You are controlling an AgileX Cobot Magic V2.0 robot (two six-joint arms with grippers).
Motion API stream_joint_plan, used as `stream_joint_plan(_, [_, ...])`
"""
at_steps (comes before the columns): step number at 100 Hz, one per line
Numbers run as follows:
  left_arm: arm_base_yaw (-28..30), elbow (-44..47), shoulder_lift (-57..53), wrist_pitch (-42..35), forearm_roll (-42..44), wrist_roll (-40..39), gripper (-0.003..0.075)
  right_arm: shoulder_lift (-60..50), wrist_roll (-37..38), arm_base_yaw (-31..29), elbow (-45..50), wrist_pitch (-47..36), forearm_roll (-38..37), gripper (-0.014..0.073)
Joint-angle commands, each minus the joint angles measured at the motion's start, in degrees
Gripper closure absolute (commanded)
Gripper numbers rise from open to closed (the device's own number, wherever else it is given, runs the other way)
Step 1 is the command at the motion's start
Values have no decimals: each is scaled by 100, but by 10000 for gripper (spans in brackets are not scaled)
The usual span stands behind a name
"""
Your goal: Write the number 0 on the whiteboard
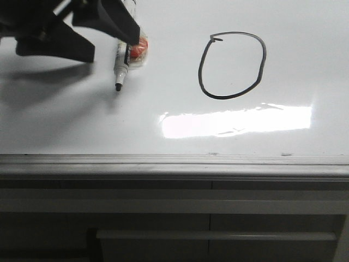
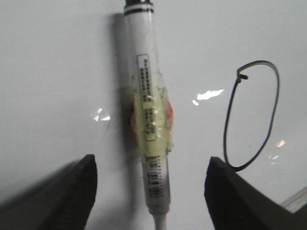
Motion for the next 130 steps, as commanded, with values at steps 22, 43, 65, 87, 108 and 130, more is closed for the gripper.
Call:
stream_joint_plan(22, [7,-162,-2095,254,673,-18,711,10,20,-35,-68,-1343,152,661])
stream_joint_plan(43, [7,-162,-3138,708,1302,-5,740,10,20,-35,45,-1768,152,662])
stream_joint_plan(65, [7,-128,-3453,747,1302,-5,740,10,20,-35,45,-1702,152,662])
stream_joint_plan(87, [7,-115,-3440,759,1302,-5,740,10,20,-35,45,-1702,152,662])
stream_joint_plan(108, [7,-115,-3440,759,1302,-5,740,10,20,-35,45,-1702,152,662])
stream_joint_plan(130, [199,362,-3785,674,1688,569,740,10,20,-35,45,-1702,152,662])
